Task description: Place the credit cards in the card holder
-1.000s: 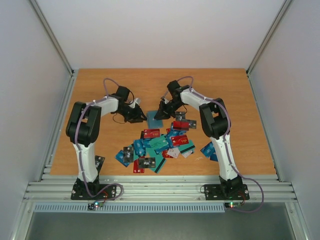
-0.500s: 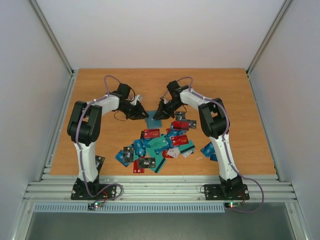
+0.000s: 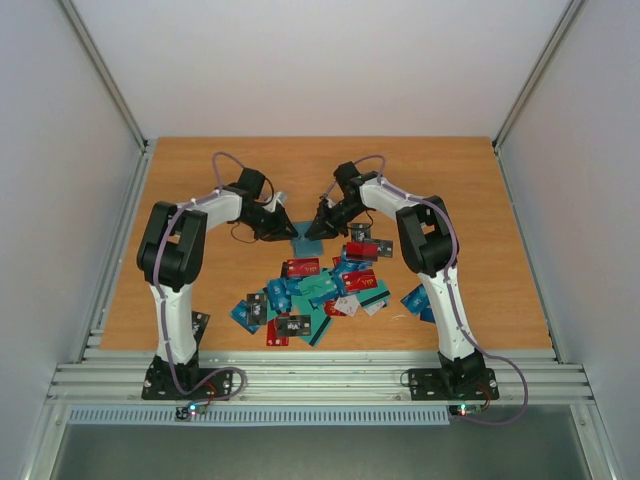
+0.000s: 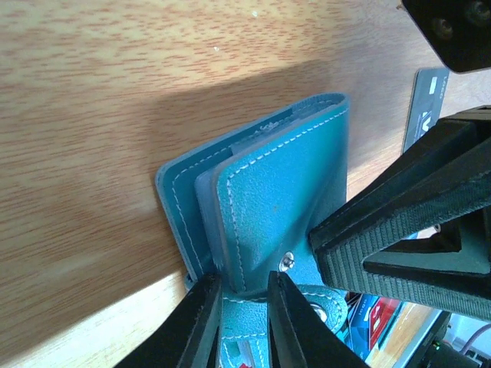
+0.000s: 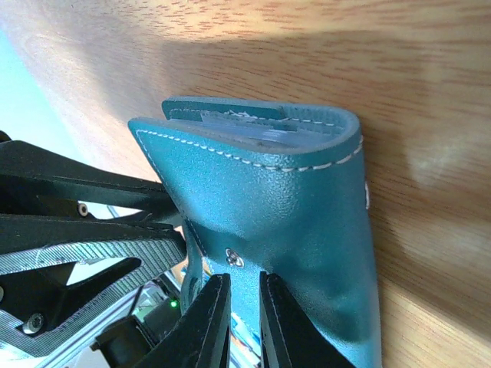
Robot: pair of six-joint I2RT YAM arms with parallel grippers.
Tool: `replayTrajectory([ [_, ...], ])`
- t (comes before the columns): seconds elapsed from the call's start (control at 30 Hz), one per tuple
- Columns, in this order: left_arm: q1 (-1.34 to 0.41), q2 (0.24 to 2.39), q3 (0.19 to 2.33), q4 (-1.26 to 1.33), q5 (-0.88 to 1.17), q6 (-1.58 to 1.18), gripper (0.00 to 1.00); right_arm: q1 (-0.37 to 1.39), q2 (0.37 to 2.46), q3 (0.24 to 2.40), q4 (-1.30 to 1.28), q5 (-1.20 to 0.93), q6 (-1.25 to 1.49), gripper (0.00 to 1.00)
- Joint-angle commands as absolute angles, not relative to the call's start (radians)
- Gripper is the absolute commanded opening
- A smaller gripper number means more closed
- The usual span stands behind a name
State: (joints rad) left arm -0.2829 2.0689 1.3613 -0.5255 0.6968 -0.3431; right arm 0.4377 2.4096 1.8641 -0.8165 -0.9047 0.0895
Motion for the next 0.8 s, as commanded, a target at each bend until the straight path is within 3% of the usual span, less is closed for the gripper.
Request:
replayTrajectory([
  [0.0,-0.298,2.078,1.367,-0.482,0.671,-0.393,0.19,0.451,2.451,1.867,-0.812,-0.871,0.097,0.13],
  [0.23,-0.299,2.09,1.352,-0.42,0.672,-0.506,0.2,0.451,2.443,1.867,-0.813,-0.873,0.091,0.13],
  [0.77,-0.345,2.201,1.546,-0.67,0.506,-0.408,0.16,0.449,2.416,1.95,-0.874,-0.879,0.035,0.16],
])
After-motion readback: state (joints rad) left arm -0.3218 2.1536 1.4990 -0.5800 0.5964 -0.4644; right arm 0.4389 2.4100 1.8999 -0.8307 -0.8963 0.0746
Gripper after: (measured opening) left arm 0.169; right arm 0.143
